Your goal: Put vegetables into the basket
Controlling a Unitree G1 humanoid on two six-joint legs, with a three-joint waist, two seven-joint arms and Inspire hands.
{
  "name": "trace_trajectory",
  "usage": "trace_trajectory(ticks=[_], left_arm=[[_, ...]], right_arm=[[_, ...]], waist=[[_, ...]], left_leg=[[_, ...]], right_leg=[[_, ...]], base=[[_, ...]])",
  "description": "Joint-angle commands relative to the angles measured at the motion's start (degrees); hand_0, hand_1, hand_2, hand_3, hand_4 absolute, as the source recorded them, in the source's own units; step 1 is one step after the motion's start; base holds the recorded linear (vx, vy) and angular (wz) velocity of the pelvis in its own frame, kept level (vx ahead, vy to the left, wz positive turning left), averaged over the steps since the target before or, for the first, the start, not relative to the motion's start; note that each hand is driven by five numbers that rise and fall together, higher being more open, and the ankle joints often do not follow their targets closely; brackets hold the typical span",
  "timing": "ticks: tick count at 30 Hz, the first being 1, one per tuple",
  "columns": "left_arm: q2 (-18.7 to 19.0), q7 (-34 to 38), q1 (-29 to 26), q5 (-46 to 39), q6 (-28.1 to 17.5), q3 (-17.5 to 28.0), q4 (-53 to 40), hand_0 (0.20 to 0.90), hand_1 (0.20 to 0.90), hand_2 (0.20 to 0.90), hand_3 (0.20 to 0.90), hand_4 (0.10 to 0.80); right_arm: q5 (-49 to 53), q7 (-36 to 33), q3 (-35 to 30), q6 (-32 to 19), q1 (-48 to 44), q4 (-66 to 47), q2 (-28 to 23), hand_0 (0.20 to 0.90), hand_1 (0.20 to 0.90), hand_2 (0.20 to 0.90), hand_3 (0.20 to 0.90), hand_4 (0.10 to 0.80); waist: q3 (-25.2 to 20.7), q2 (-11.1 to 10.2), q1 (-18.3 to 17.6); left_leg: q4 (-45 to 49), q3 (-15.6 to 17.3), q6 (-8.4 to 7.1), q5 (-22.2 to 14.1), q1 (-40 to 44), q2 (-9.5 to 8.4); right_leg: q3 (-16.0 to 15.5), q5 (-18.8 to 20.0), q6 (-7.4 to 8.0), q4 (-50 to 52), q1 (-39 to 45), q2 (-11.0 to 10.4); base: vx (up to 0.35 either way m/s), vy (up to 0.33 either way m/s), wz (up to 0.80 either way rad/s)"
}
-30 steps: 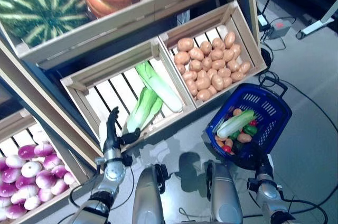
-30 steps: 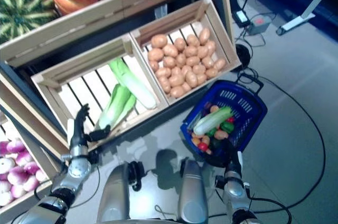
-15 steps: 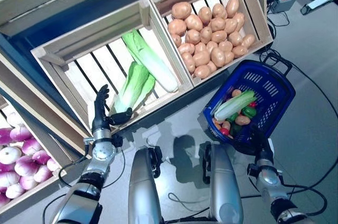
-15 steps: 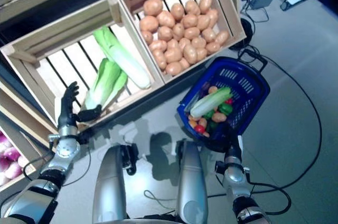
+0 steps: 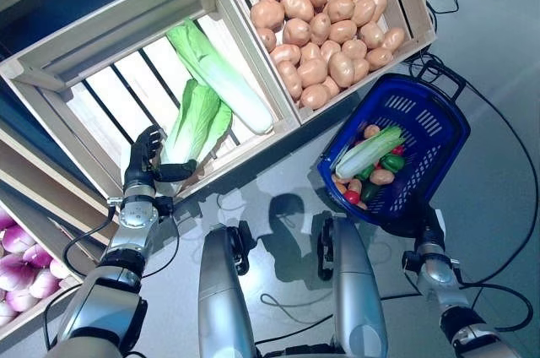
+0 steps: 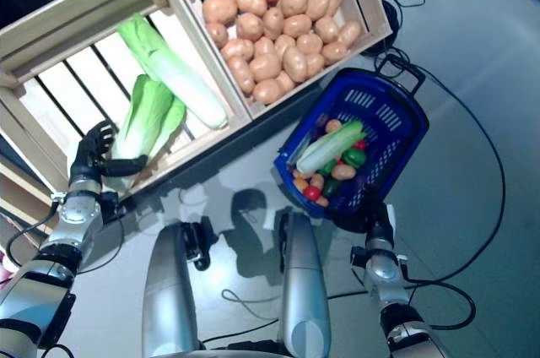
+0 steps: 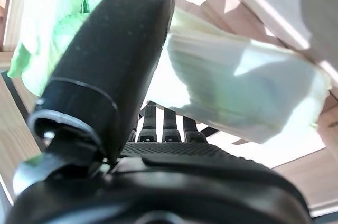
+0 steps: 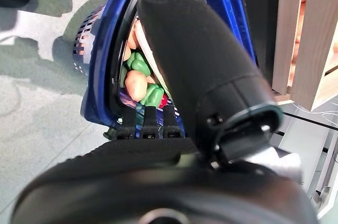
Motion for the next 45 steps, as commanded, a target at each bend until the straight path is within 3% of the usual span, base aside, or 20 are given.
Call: trace_trajectory(ticks=[1,9,16,27,28,29,30,31,45], left_arm=[[4.82,-3.81,-5.77,-3.65,2.37,-2.43,2.93,0.9,0.9,0.9,0.9,0.8],[6.16,-11.04,-9.34,-4.75,9.52,-5.69,4.85,0.9,0.9,0.9,0.9,0.8],[6.1,-13.23,-10.95,2.37,15.13,-9.7,9.73,0.9,0.9,0.9,0.9,0.8],[6.21,-10.9,-13.65,19.07,15.98,-17.59,10.59,0.9,0.9,0.9,0.9,0.8],[6.25,-10.98,-13.93,19.77,16.14,-18.85,10.47,0.841,0.841,0.841,0.841,0.761],[6.28,-11.27,-14.08,19.63,16.29,-19.33,10.41,0.587,0.587,0.587,0.587,0.591],[6.39,-11.48,-14.24,18.95,16.7,-19.6,10.19,0.498,0.498,0.498,0.498,0.532],[6.41,-11.41,-14.34,18.73,17.03,-19.63,10.02,0.3,0.3,0.3,0.3,0.4],[6.48,3.67,-12.22,25.7,17.07,-19.36,10.51,0.3,0.3,0.3,0.3,0.4]], right_arm=[[0.54,-0.99,-2.69,-2.23,0.73,-3.95,-4.36,0.9,0.9,0.9,0.9,0.8],[1.16,-1.98,-3.0,-1.51,-0.81,-4.94,-5.63,0.9,0.9,0.9,0.9,0.8],[2.79,-1.56,-2.95,-1.32,-3.05,-2.64,-6.36,0.9,0.9,0.9,0.9,0.8],[4.05,-1.99,-2.4,-1.73,-5.59,-0.43,-7.04,0.9,0.9,0.9,0.9,0.8],[4.1,-1.85,-2.3,-1.93,-5.9,0.27,-7.13,0.9,0.9,0.9,0.9,0.8],[4.07,-1.82,-2.2,-2.0,-6.19,0.73,-7.19,0.9,0.9,0.9,0.9,0.8],[4.01,-1.88,-2.11,-1.88,-6.35,0.88,-7.27,0.9,0.9,0.9,0.9,0.8],[3.98,-2.02,-2.12,-1.83,-6.31,0.88,-7.3,0.9,0.9,0.9,0.9,0.8],[6.33,-0.99,-2.05,-3.2,-6.3,4.29,-6.06,0.9,0.9,0.9,0.9,0.8]], waist=[[-3.49,0.5,-0.26],[-1.7,0.35,-0.43],[-0.76,0.19,-0.64],[-0.41,0.14,-0.67],[-0.36,0.19,-0.69],[-0.31,0.23,-0.68],[-0.27,0.26,-0.68],[-0.22,0.27,-0.71],[-1.7,0.49,-0.82]], left_leg=[[3.22,-0.82,1.09,-9.45,4.17,0.96],[4.9,-0.62,1.07,-9.63,0.75,1.53],[5.26,-0.53,0.79,-9.75,-0.17,2.15],[3.79,-0.04,0.8,-9.48,1.34,2.83],[3.59,-0.02,0.73,-9.5,1.66,2.86],[3.35,0.02,0.71,-9.48,1.97,2.89],[3.02,0.1,0.69,-9.43,2.38,2.93],[2.64,0.23,0.68,-9.33,2.83,2.99],[-5.09,1.89,0.02,-7.31,10.26,3.2]], right_leg=[[-0.15,5.69,-0.12,-6.21,0.97,-1.17],[-0.67,6.21,0.35,-5.03,-2.25,-1.75],[-1.26,6.25,0.45,-4.77,-3.15,-2.35],[-2.02,6.85,0.64,-6.73,-1.65,-2.72],[-1.99,6.91,0.71,-6.99,-1.34,-2.73],[-1.95,6.96,0.76,-7.29,-1.03,-2.73],[-1.92,7.02,0.8,-7.66,-0.64,-2.72],[-1.95,7.11,0.84,-8.05,-0.22,-2.74],[-0.97,9.08,1.38,-15.0,6.27,-2.2]], base=[[-0.038,0.016,0.02],[-0.051,-0.014,0.02],[-0.019,-0.028,0.03],[-0.01,-0.021,-0.01],[0.0,0.0,0.0],[0.0,0.0,0.0],[0.022,0.003,-0.05],[0.023,0.002,-0.08],[0.01,0.004,-0.03]])
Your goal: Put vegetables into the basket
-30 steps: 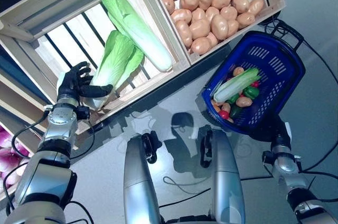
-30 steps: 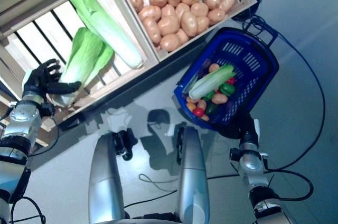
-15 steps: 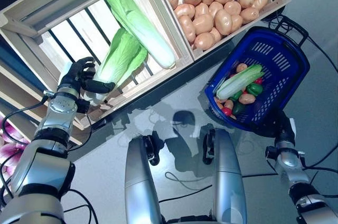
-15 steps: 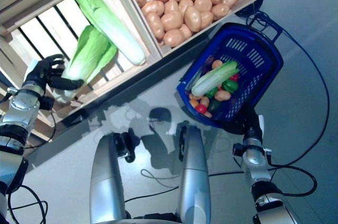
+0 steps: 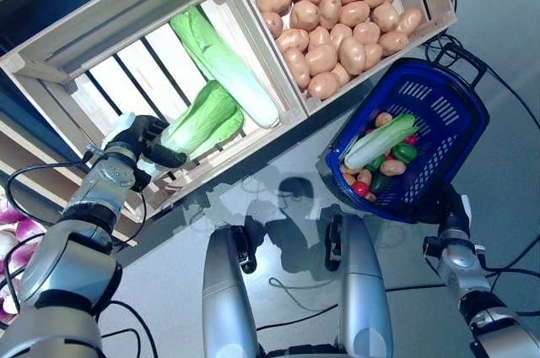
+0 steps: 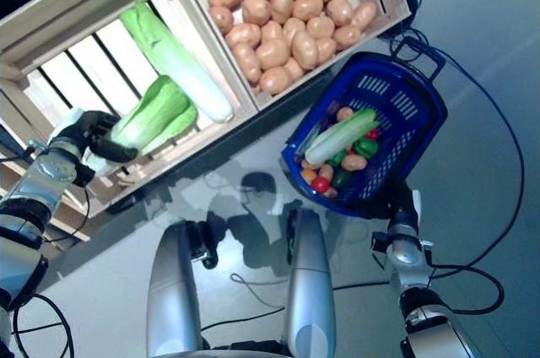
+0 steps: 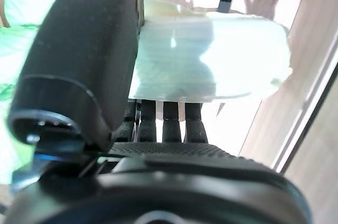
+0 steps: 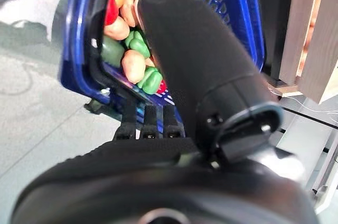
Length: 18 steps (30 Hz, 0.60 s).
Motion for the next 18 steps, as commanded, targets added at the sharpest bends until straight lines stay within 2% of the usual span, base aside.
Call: trace_trajectory(ticks=[1,6,12,13,18], left_arm=[[-1.38,9.83,1.75,4.48,3.5,-1.76,5.47,0.3,0.3,0.3,0.3,0.4],[-1.96,11.79,4.22,1.14,0.63,0.48,5.58,0.3,0.3,0.3,0.3,0.4],[-4.37,9.26,11.84,-8.94,-3.57,9.42,2.69,0.3,0.3,0.3,0.3,0.4],[-4.96,8.55,13.62,-11.12,-4.64,11.06,2.11,0.3,0.3,0.3,0.3,0.4],[-9.03,8.03,20.51,-12.62,-6.97,16.34,-2.13,0.3,0.3,0.3,0.3,0.4]], right_arm=[[3.78,-0.33,-2.49,-4.71,-0.68,0.07,-1.08,0.9,0.9,0.9,0.9,0.8],[4.92,0.73,-2.76,-6.2,0.64,0.8,-0.12,0.9,0.9,0.9,0.9,0.8],[4.66,1.6,-3.37,-7.4,5.37,-2.58,2.45,0.9,0.9,0.9,0.9,0.8],[4.51,1.74,-3.46,-7.53,6.22,-3.54,3.11,0.9,0.9,0.9,0.9,0.8],[3.72,1.79,-2.72,-7.77,9.34,-7.59,6.48,0.9,0.9,0.9,0.9,0.8]], waist=[[-2.25,-0.62,-1.59],[-4.43,-0.3,-1.55],[-9.56,0.36,-0.49],[-10.81,0.41,-0.22],[-14.46,0.66,0.79]], left_leg=[[-4.38,-0.3,-0.36,-3.43,6.7,1.45],[-9.36,1.34,-0.21,-1.64,11.45,1.41],[-19.83,2.64,0.3,1.71,20.83,-0.01],[-23.07,3.02,0.7,3.98,22.45,-0.38],[-30.87,3.23,0.83,6.59,29.92,-2.15]], right_leg=[[-0.71,6.96,0.47,-10.19,5.63,-1.53],[-1.19,8.15,0.04,-13.95,9.72,-1.54],[-2.45,9.87,-0.47,-21.78,18.85,-2.0],[-2.97,11.78,-0.93,-24.78,20.5,-1.87],[-3.9,13.83,-0.78,-32.84,28.33,-1.34]], base=[[0.033,0.036,-0.12],[0.035,0.026,-0.09],[0.073,-0.013,-0.05],[0.053,-0.038,0.03],[0.089,-0.035,0.06]])
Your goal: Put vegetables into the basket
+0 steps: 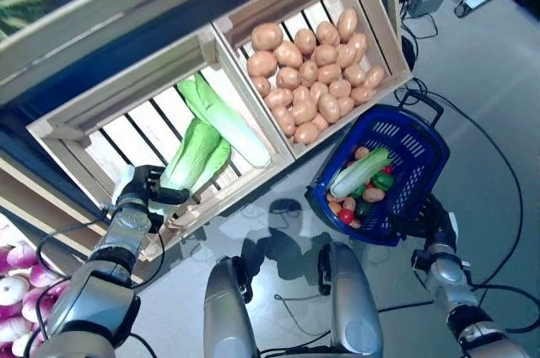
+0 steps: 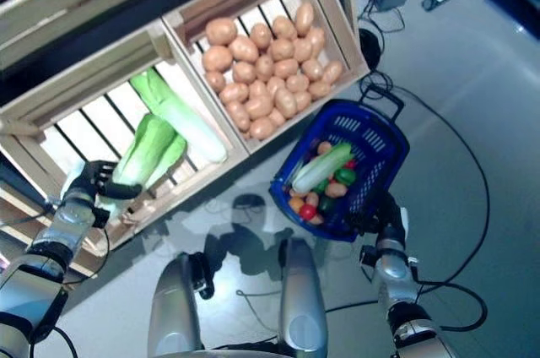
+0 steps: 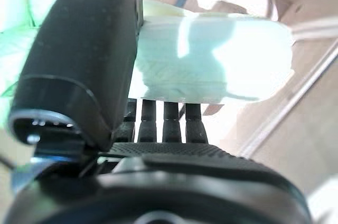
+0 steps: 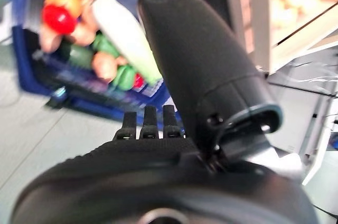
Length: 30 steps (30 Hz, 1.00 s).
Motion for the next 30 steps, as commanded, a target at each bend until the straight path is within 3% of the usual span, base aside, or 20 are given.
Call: trace_trajectory(ticks=[1,4,9,16,22,30], left_arm=[[0.17,1.93,3.27,-1.51,-6.63,1.06,-3.41,0.3,0.3,0.3,0.3,0.4],[-2.94,2.57,9.42,0.0,-8.23,2.77,-6.94,0.3,0.3,0.3,0.3,0.4],[-5.29,1.89,14.54,-0.3,-9.81,5.37,-11.56,0.3,0.3,0.3,0.3,0.4],[-8.89,-1.37,22.58,-0.4,-12.45,7.53,-25.71,0.3,0.3,0.3,0.3,0.4],[-8.44,-4.57,24.44,-1.63,-12.65,5.76,-40.46,0.3,0.3,0.3,0.3,0.4],[-8.93,-9.67,23.71,0.45,-16.76,2.02,-48.13,0.3,0.3,0.3,0.3,0.4]], right_arm=[[1.89,1.28,-1.58,-6.78,2.5,-3.21,-0.09,0.9,0.9,0.9,0.9,0.8],[0.83,1.55,-1.05,-6.28,5.12,-7.1,2.01,0.9,0.9,0.9,0.9,0.8],[-0.31,1.21,-0.87,-5.06,7.01,-11.66,3.32,0.9,0.9,0.9,0.9,0.8],[5.67,15.11,-1.41,-0.29,10.45,-23.53,5.94,0.9,0.9,0.9,0.9,0.8],[15.75,29.22,-1.23,4.44,11.14,-28.82,7.4,0.9,0.9,0.9,0.9,0.8],[27.89,38.24,-0.85,12.29,8.94,-28.84,8.59,0.9,0.9,0.9,0.9,0.8]], waist=[[-10.34,1.92,1.29],[-13.32,2.12,1.97],[-15.73,2.54,2.48],[-18.13,3.46,3.68],[-19.01,2.99,5.32],[-19.95,2.03,6.75]], left_leg=[[-8.61,-0.18,3.06,2.79,5.64,-1.02],[-16.33,0.15,2.8,5.85,12.33,-2.65],[-25.86,1.33,2.57,9.88,18.63,-4.4],[-41.64,0.71,2.33,15.45,26.78,-6.93],[-47.7,-0.63,2.44,16.94,29.25,-7.85],[-48.27,-0.67,2.7,16.07,30.7,-7.89]], right_leg=[[0.14,10.0,-1.46,-12.49,5.38,-1.37],[-1.75,12.7,-1.4,-22.24,13.13,-0.38],[-3.59,16.21,-0.83,-33.24,20.33,0.71],[-4.38,22.14,0.36,-47.8,28.89,3.21],[-5.41,24.57,0.6,-53.42,31.78,4.53],[-5.96,24.74,0.32,-54.52,33.35,5.27]], base=[[0.137,-0.044,0.04],[0.149,-0.034,0.0],[0.08,-0.024,0.09],[0.05,-0.021,0.01],[0.008,-0.069,0.13],[0.036,-0.052,0.12]])
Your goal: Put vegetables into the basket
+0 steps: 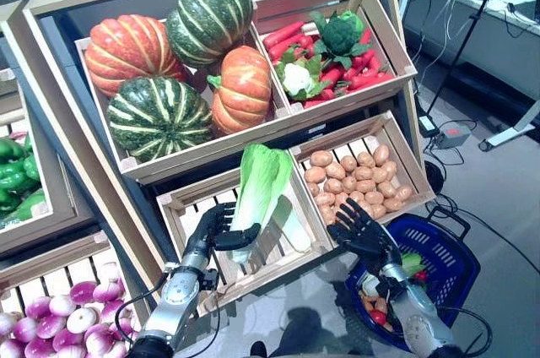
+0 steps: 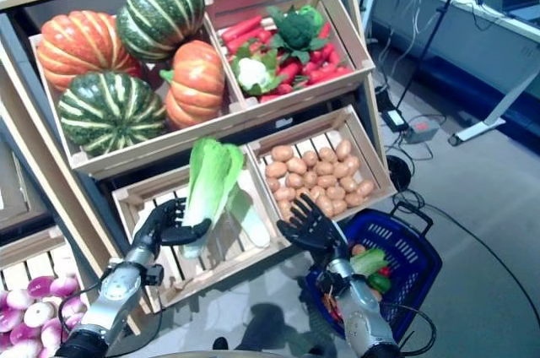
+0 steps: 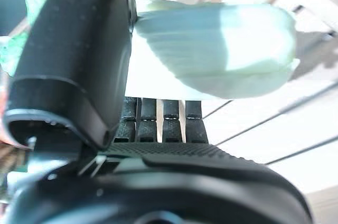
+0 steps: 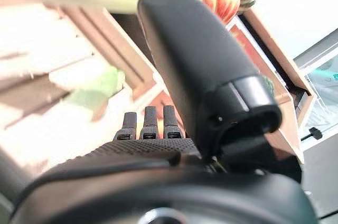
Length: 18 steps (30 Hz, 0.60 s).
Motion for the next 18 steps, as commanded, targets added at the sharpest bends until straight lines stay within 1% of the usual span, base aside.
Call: trace_trajectory(ticks=[1,2,9,13,18], left_arm=[[3.56,-1.44,-7.2,1.63,-10.53,-1.22,-5.41,0.3,0.3,0.3,0.3,0.4],[3.59,-0.97,-8.3,2.43,-10.98,-2.72,-5.27,0.3,0.3,0.3,0.3,0.4],[3.15,-1.04,-11.83,3.32,-11.45,-6.79,-4.89,0.3,0.3,0.3,0.3,0.4],[2.7,-1.38,-13.48,4.58,-10.93,-8.59,-4.95,0.3,0.3,0.3,0.3,0.4],[3.31,-1.41,-14.78,6.34,-10.34,-10.13,-5.63,0.3,0.3,0.3,0.3,0.4]], right_arm=[[8.71,6.88,-1.75,0.69,-5.58,-5.43,1.47,0.9,0.9,0.9,0.9,0.8],[11.11,7.46,-1.16,1.53,-6.44,-5.36,1.67,0.9,0.9,0.9,0.9,0.8],[15.98,6.2,0.4,2.3,-9.28,-5.17,2.92,0.9,0.9,0.9,0.9,0.8],[17.77,5.52,0.32,2.19,-11.17,-5.38,3.46,0.9,0.9,0.9,0.9,0.8],[18.32,4.72,0.4,1.53,-12.91,-6.17,3.31,0.9,0.9,0.9,0.9,0.8]], waist=[[-1.97,-1.57,0.77],[-2.07,-1.72,0.92],[-2.76,-2.24,1.13],[-3.1,-2.46,1.1],[-3.21,-2.65,1.1]], left_leg=[[0.07,0.58,1.47,-3.77,1.09,-1.91],[0.07,0.51,1.48,-3.93,1.38,-1.96],[0.07,0.69,1.65,-4.49,2.53,-2.09],[0.07,0.59,1.8,-4.88,3.09,-2.2],[0.07,0.61,1.86,-5.05,3.45,-2.23]], right_leg=[[-0.5,2.82,-3.37,0.26,-1.92,0.73],[-0.41,2.8,-3.39,0.14,-1.58,0.87],[-0.27,2.49,-3.29,0.08,-0.61,0.99],[0.02,2.41,-3.21,0.08,-0.23,1.1],[0.28,2.42,-3.12,0.08,-0.05,1.13]], base=[[0.049,-0.045,0.0],[0.048,-0.041,0.0],[0.032,-0.016,-0.01],[0.008,-0.004,0.0],[0.0,0.0,0.0]])
